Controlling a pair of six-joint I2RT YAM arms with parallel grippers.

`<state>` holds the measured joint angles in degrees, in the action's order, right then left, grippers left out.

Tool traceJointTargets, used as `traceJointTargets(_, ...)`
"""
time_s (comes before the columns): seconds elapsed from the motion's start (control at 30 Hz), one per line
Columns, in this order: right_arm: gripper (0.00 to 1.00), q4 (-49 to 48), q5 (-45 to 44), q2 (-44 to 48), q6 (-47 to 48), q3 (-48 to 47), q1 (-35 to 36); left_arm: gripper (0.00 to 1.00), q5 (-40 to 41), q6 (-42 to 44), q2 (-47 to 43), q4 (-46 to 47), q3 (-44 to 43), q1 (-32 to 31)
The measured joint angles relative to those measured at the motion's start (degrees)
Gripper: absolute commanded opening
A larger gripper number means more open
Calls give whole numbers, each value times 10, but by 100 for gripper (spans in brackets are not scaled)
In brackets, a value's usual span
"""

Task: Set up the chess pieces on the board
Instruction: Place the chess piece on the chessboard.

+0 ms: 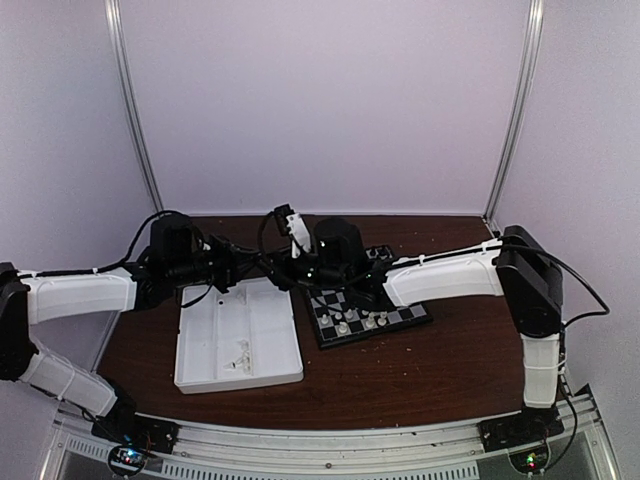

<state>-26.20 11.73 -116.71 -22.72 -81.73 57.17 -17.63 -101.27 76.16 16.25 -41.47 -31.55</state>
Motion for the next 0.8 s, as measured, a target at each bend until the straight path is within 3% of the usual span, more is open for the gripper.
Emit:
traceJointTargets(0.27,25,-1,0,-5,-4,-1,-4,18,-6,-5,0,8,0,0)
traceJointTargets(0.5,13,1,-2,-5,-11,-2,-5,18,-6,-5,0,9,1,0)
traceJointTargets(0.8,10,12,-5,-7,-13,-3,-8,18,-7,-8,0,15,10,0)
